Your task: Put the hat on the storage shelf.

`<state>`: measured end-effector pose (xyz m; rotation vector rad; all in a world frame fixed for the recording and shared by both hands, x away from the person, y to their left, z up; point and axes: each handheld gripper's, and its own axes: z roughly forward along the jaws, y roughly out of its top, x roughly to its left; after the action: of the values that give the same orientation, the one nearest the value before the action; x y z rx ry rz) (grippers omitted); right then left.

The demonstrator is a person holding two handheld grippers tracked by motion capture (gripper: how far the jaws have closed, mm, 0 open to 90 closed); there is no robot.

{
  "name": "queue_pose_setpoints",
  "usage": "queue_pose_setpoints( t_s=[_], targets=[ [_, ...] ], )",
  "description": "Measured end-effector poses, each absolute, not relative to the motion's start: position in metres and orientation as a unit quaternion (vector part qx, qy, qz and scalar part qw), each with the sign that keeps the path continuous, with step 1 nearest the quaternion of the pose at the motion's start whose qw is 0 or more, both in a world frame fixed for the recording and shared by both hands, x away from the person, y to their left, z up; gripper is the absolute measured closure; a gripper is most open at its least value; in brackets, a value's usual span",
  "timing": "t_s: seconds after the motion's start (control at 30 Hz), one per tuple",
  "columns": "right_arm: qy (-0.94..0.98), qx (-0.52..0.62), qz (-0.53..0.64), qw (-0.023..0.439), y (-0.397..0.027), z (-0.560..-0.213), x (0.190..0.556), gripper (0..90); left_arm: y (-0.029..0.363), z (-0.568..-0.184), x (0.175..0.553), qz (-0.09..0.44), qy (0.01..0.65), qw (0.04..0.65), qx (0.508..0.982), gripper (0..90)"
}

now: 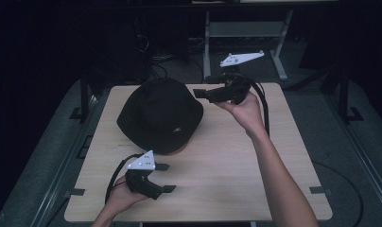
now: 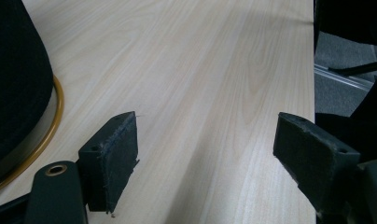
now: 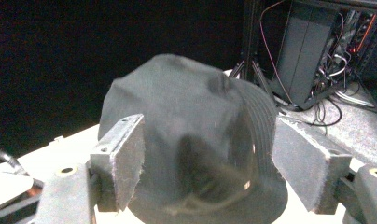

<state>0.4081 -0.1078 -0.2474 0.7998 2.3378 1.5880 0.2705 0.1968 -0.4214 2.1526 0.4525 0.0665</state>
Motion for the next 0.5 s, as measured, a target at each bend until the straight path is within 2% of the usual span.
queue_pose_setpoints(
  t_s=[0.5],
  targets=[
    [0.783,0.295,0.538,0.105,-0.155,-0.27,0.38,24.4,0.2,-0.422,0.273,0.031,0.195,0.449,0.871,19.5]
  ],
)
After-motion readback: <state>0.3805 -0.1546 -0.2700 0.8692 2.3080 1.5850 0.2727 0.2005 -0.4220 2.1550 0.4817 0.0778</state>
